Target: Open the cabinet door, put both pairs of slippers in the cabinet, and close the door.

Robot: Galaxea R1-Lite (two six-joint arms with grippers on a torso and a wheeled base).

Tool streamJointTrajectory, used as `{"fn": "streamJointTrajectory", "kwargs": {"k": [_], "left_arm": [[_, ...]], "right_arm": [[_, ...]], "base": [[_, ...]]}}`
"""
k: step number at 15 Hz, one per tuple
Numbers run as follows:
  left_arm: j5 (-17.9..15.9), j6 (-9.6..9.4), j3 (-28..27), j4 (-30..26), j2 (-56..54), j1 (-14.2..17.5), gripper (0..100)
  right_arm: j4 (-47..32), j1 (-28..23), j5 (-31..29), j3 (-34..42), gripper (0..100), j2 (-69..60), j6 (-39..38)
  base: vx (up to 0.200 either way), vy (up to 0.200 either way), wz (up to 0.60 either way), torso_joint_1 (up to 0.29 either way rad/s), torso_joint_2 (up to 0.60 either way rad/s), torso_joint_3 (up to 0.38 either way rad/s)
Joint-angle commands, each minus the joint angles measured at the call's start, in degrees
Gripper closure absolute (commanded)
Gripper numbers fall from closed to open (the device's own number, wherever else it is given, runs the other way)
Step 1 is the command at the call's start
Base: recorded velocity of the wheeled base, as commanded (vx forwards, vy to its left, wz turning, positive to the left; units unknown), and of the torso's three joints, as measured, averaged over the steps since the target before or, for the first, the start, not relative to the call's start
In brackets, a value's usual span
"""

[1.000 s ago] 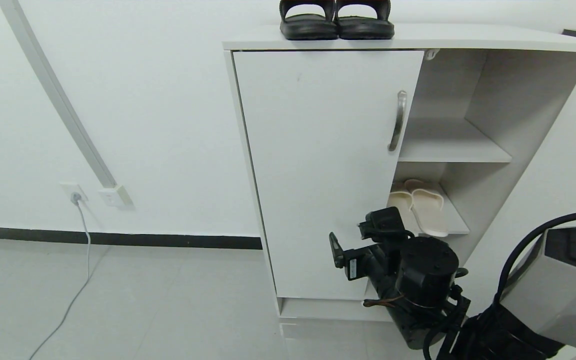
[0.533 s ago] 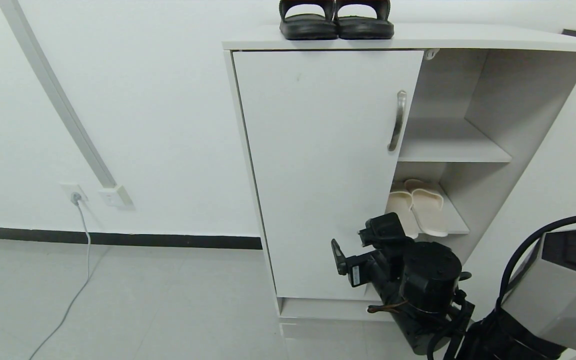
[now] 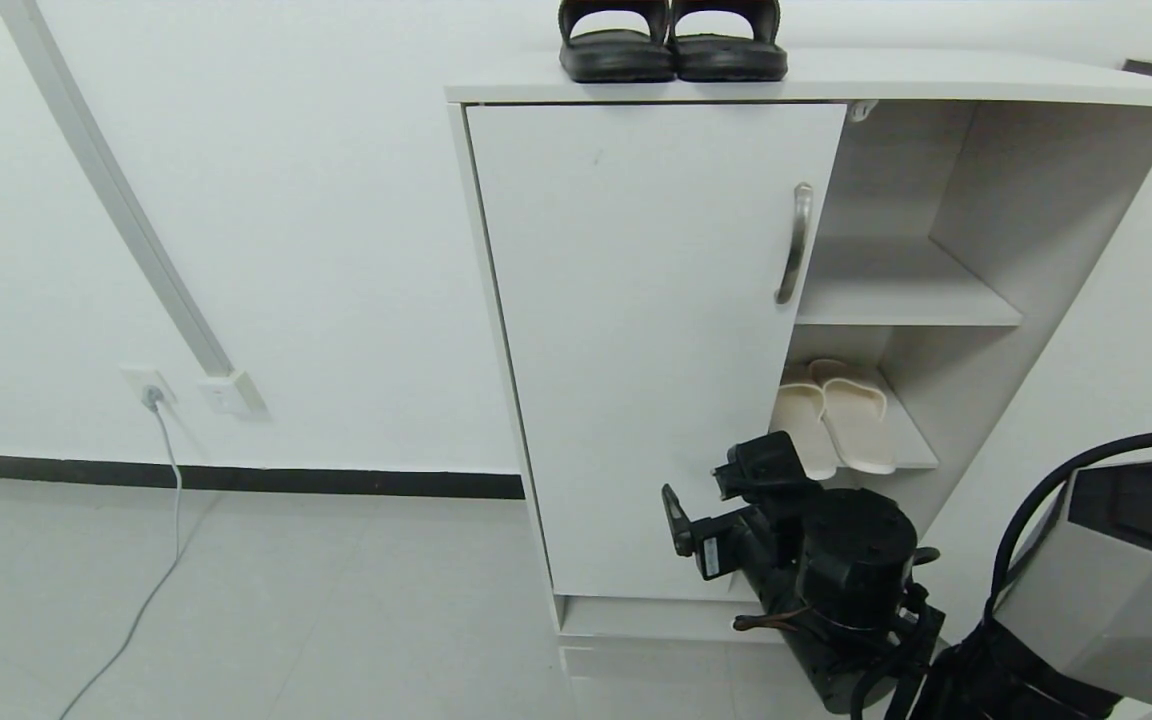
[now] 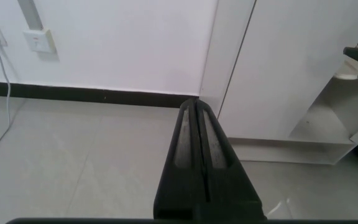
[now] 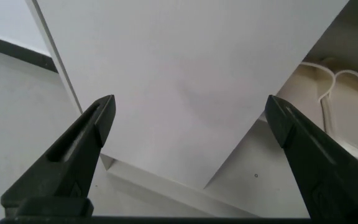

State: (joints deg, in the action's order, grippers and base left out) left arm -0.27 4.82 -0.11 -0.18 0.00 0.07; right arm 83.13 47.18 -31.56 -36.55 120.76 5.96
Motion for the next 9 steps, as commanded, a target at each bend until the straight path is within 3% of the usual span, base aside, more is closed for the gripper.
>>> {"fn": "streamJointTrajectory", "kwargs": {"k": [1,4,9], "left_arm": [[0.0,0.02,0.0,0.0,0.0,0.0,100],[0.0,0.02,0.0,0.0,0.0,0.0,100],[0.0,0.02,-0.1,0.0,0.0,0.0,100]], "right_arm": [[0.0,0.1,0.0,0.0,0,0.5,0.0],[0.2,0.0,0.0,-0.1,0,1.0,0.0],[0.2,0.1,0.0,-0.1,0,1.1,0.0]], "base": [[0.000,0.000,0.00,0.007,-0.21,-0.242],[0.000,0.000,0.00,0.019,-0.24,-0.351],[0.000,0.000,0.00,0.066,-0.51,-0.360]]}}
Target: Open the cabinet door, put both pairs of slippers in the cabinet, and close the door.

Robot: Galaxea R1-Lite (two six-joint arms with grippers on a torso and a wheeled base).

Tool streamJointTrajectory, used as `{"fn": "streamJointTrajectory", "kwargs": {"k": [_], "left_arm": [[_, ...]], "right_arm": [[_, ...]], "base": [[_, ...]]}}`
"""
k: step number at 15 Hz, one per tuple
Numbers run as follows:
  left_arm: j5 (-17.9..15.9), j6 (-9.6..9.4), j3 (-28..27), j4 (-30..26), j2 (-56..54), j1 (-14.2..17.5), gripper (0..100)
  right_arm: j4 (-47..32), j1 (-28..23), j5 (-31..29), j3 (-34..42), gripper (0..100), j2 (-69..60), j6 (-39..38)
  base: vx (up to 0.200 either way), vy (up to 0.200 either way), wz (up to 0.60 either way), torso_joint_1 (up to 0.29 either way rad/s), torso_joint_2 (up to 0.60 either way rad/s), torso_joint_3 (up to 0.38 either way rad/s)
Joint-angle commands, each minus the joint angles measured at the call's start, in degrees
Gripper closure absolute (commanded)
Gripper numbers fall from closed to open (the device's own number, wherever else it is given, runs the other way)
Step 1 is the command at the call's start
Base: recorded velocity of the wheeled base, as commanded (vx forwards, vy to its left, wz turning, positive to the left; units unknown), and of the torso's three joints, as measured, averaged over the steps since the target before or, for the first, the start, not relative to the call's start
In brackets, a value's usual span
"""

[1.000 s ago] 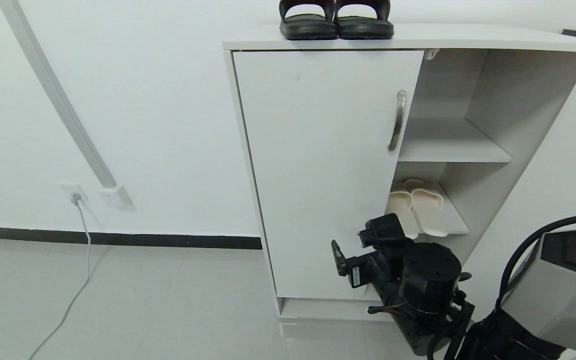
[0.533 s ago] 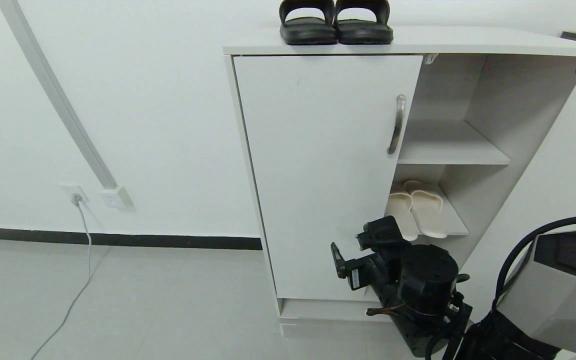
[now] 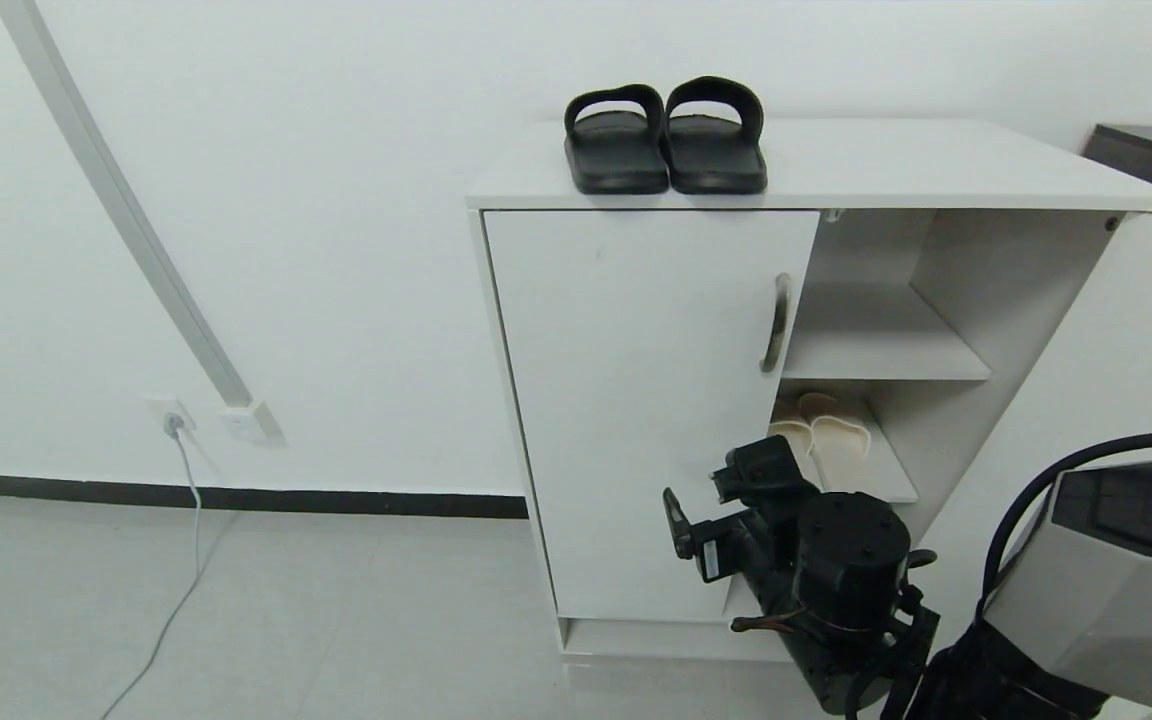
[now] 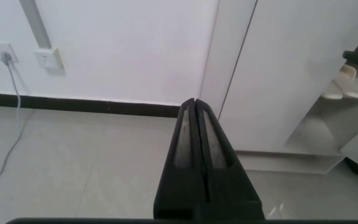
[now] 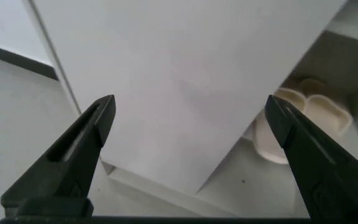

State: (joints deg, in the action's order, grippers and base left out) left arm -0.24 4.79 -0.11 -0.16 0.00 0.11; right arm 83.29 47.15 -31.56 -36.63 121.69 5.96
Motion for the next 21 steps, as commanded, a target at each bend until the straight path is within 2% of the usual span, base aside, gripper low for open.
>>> {"fn": "streamJointTrajectory", "kwargs": {"k": [1,11,21], "left_arm": [[0.0,0.04,0.0,0.0,0.0,0.0,100],[0.0,0.04,0.0,0.0,0.0,0.0,100],[0.0,0.04,-0.1,0.0,0.0,0.0,100]], "right_arm": [[0.0,0.1,0.0,0.0,0,0.1,0.1],[0.1,0.1,0.0,0.0,0,0.6,0.1],[0.1,0.1,0.0,0.0,0,0.6,0.1]], "base": [[0.000,0.000,0.00,0.119,-0.46,-0.339],[0.000,0.000,0.00,0.162,-0.47,-0.322],[0.000,0.000,0.00,0.226,-0.54,-0.319]]}}
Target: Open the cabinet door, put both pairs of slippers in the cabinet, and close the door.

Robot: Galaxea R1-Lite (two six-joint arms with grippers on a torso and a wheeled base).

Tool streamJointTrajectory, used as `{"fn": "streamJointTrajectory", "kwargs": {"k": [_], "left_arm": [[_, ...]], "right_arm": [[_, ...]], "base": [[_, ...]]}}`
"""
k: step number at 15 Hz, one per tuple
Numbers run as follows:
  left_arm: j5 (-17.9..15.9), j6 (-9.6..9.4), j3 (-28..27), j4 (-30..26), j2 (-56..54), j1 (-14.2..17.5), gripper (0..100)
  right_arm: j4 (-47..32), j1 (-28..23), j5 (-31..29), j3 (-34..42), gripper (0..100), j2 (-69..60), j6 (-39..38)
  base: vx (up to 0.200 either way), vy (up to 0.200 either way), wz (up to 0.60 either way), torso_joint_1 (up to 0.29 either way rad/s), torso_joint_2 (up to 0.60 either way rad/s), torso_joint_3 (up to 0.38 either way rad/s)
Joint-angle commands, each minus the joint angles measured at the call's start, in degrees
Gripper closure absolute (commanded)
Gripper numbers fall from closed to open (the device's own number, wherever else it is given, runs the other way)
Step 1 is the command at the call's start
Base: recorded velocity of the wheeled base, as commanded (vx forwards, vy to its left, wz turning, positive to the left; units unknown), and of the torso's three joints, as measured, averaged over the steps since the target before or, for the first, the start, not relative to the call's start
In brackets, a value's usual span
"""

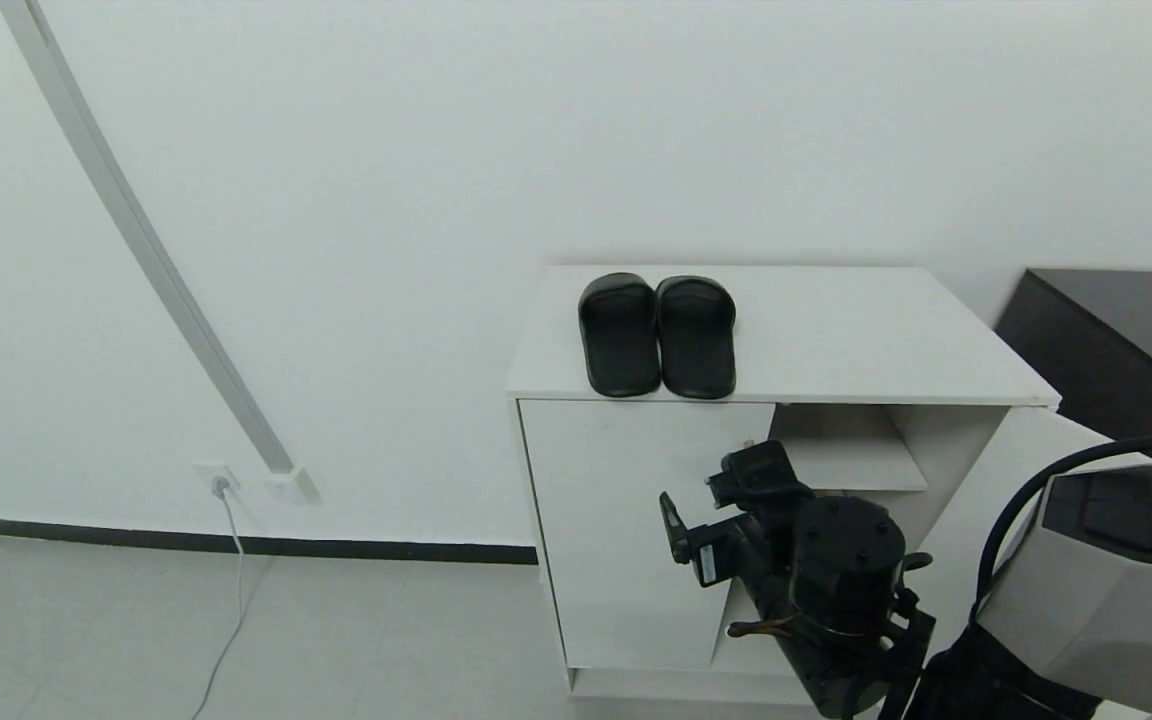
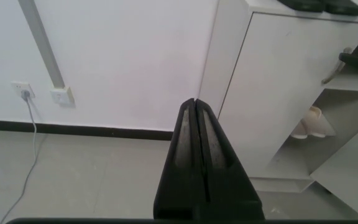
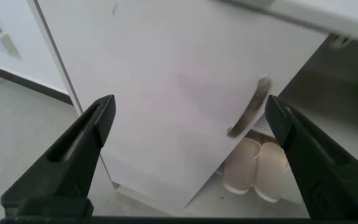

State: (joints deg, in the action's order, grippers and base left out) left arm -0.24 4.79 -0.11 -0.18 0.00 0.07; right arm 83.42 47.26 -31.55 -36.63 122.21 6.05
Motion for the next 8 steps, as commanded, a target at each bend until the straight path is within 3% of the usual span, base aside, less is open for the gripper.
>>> {"fn": "streamJointTrajectory", "kwargs": {"k": [1,5,8], "left_arm": [[0.0,0.04,-0.1,0.0,0.0,0.0,100],[0.0,0.04,-0.1,0.0,0.0,0.0,100],[-0.1,-0.13,-0.1,0.0,0.1,0.0,100]], "right_arm": [[0.0,0.1,0.0,0.0,0,0.0,0.0],[1.5,0.0,0.5,-0.2,0,0.0,0.8],[4.6,0.0,2.5,-0.9,0,-0.4,4.7]], "base": [[0.000,0.000,0.00,0.261,-0.58,-0.330],[0.000,0.000,0.00,0.248,-0.56,-0.301],[0.000,0.000,0.00,0.062,-0.13,-0.067]]}}
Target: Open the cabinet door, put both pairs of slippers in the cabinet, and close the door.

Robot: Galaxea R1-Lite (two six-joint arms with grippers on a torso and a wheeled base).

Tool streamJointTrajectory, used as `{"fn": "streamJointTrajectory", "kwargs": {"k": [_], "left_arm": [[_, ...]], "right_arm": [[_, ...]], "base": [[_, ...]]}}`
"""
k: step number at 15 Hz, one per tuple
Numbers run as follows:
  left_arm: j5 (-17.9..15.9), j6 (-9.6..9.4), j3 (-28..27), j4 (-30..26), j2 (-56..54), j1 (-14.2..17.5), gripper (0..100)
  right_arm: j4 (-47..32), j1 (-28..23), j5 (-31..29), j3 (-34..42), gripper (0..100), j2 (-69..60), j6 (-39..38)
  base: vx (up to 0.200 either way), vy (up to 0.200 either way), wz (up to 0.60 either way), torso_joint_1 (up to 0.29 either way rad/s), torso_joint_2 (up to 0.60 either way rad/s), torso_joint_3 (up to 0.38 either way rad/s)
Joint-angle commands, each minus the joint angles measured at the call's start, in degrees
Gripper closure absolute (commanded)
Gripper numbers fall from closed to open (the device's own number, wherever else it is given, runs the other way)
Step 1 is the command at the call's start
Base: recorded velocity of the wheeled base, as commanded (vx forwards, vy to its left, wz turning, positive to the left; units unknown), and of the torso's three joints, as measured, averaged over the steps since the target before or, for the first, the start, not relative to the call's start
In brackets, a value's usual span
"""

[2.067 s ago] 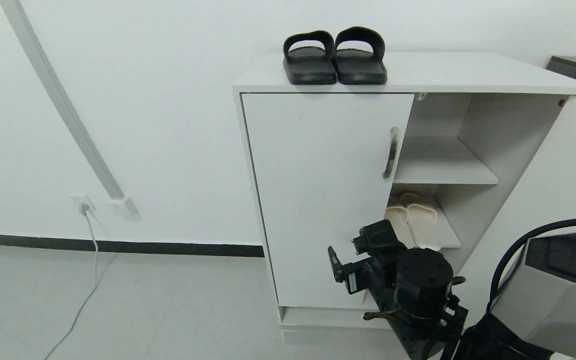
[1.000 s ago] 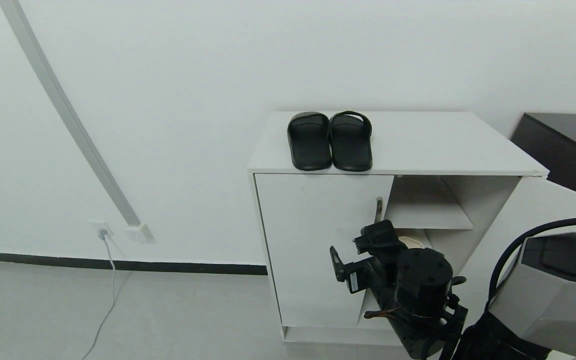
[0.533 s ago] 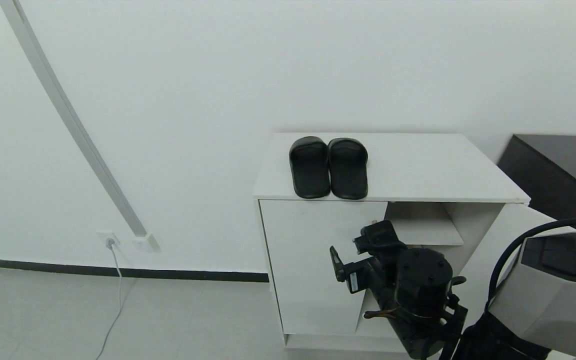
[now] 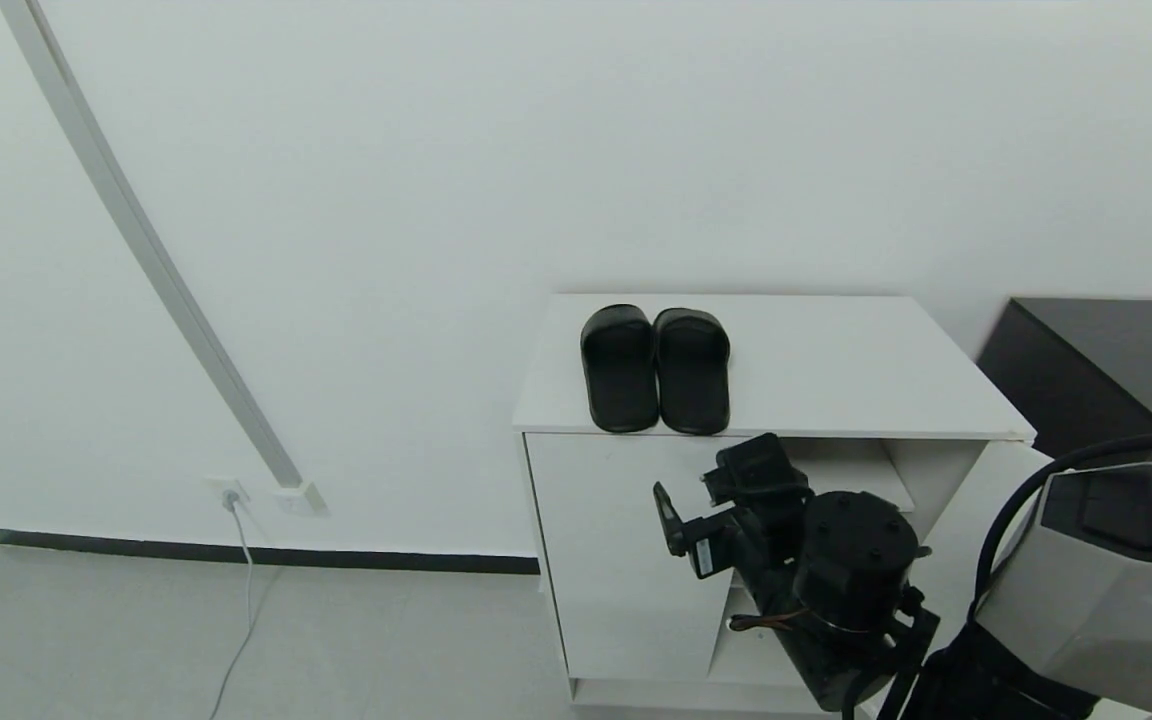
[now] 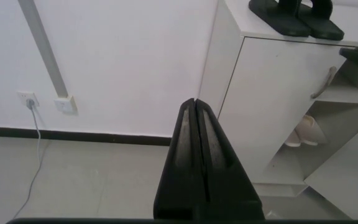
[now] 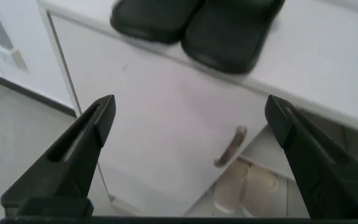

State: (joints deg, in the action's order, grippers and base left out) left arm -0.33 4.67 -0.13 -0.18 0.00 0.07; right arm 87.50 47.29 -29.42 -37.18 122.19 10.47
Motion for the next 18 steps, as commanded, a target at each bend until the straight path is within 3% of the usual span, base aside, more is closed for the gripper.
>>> {"fn": "streamJointTrajectory", "kwargs": {"k": [1,4,6,7,16,18], "left_arm": [[0.0,-0.01,0.0,0.0,0.0,0.0,100],[0.0,-0.01,0.0,0.0,0.1,0.0,100],[0.0,-0.01,0.0,0.0,0.1,0.0,100],[0.0,-0.01,0.0,0.0,0.1,0.0,100],[0.0,-0.01,0.0,0.0,0.0,0.0,100],[0.0,-0.01,0.0,0.0,0.0,0.0,100]], "right_arm": [[-0.9,-0.1,0.7,-3.1,0,-1.0,1.3],[-23.6,-1.4,0.2,-16.6,0,-5.6,-5.2],[-39.3,-1.2,-4.4,-26.6,0,-7.0,-11.4],[-43.4,-1.2,-5.6,-30.1,0,-6.9,-13.4],[-46.0,-0.7,-6.1,-31.6,0,-4.5,-16.0],[-46.0,-0.8,-6.1,-31.5,0,-4.0,-17.0]], "base": [[0.000,0.000,0.00,0.000,0.00,0.000],[0.000,0.000,0.00,0.000,0.00,0.000],[0.000,0.000,0.00,0.000,0.00,0.000],[0.000,0.000,0.00,0.000,0.00,0.000],[0.000,0.000,0.00,0.000,0.00,0.000],[0.200,0.000,0.00,0.005,0.00,0.005]]}}
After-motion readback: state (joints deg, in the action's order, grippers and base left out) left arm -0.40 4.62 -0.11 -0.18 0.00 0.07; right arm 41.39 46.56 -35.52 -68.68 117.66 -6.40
